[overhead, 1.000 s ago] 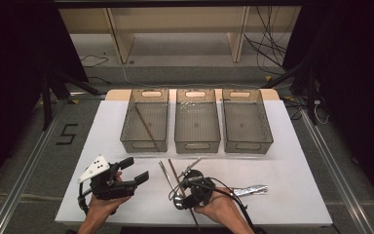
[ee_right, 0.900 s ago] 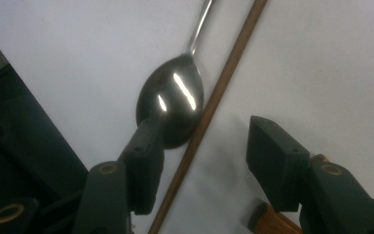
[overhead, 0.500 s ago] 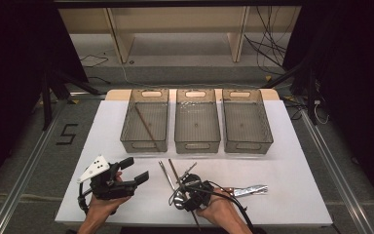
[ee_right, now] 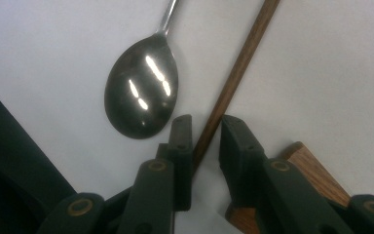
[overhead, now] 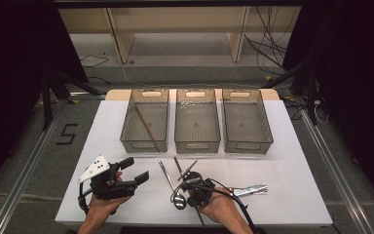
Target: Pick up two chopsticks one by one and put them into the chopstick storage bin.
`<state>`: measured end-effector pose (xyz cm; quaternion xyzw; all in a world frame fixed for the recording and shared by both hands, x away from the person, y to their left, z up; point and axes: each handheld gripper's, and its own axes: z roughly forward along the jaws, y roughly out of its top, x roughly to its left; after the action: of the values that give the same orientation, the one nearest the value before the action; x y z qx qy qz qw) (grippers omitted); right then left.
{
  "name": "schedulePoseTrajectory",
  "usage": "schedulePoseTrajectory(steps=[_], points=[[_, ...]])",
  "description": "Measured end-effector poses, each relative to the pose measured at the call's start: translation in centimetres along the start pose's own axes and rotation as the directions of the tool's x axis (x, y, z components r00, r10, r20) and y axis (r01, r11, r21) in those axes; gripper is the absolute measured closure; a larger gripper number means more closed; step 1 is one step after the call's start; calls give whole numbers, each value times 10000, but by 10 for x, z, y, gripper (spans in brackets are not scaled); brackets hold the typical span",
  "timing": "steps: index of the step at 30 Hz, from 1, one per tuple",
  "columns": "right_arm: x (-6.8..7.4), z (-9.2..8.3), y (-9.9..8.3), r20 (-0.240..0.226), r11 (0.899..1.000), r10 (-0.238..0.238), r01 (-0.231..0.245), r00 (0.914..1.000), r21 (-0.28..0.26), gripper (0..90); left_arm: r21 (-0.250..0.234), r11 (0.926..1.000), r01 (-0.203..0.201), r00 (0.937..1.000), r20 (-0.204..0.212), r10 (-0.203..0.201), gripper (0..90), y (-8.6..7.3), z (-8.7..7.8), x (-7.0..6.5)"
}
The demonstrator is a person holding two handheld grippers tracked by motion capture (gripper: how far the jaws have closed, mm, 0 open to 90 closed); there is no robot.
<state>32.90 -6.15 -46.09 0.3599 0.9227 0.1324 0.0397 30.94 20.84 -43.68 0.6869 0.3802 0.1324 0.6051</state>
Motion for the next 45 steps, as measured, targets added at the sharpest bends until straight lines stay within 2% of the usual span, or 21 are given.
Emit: schedulePoseTrajectory(steps=[11, 13, 21, 26, 31, 37, 39, 45], points=[[2, 0, 2, 186, 9956, 926, -928, 9955, 110, 797, -3, 10000, 2, 10000, 0, -2, 154, 0, 0, 0], [1, -1, 3, 105, 9941, 1062, -1064, 9943, 205, 799, -1, 10000, -3, 10000, -4, 3, 154, 0, 0, 0], [0, 0, 5, 53, 9928, 1146, -1147, 9934, 337, 801, 0, 10000, 1, 10000, -12, -1, 154, 0, 0, 0], [5, 0, 7, 401, 9915, 1215, -1231, 9918, 428, 793, 2, 10000, -9, 10000, -13, 9, 154, 0, 0, 0], [6, 1, 8, 470, 9909, 1259, -1279, 9909, 424, 787, 10, 10000, 0, 10000, -20, 0, 154, 0, 0, 0], [6, 1, 7, 446, 9916, 1208, -1227, 9917, 407, 806, 21, 10000, -27, 10000, -15, 27, 154, 0, 0, 0], [5, 0, 7, 379, 9915, 1237, -1251, 9916, 353, 853, 7, 10000, -17, 10000, -17, 17, 154, 0, 0, 0], [4, 0, 5, 216, 9897, 1395, -1401, 9900, 299, 854, 6, 10000, -21, 10000, -10, 21, 154, 0, 0, 0]])
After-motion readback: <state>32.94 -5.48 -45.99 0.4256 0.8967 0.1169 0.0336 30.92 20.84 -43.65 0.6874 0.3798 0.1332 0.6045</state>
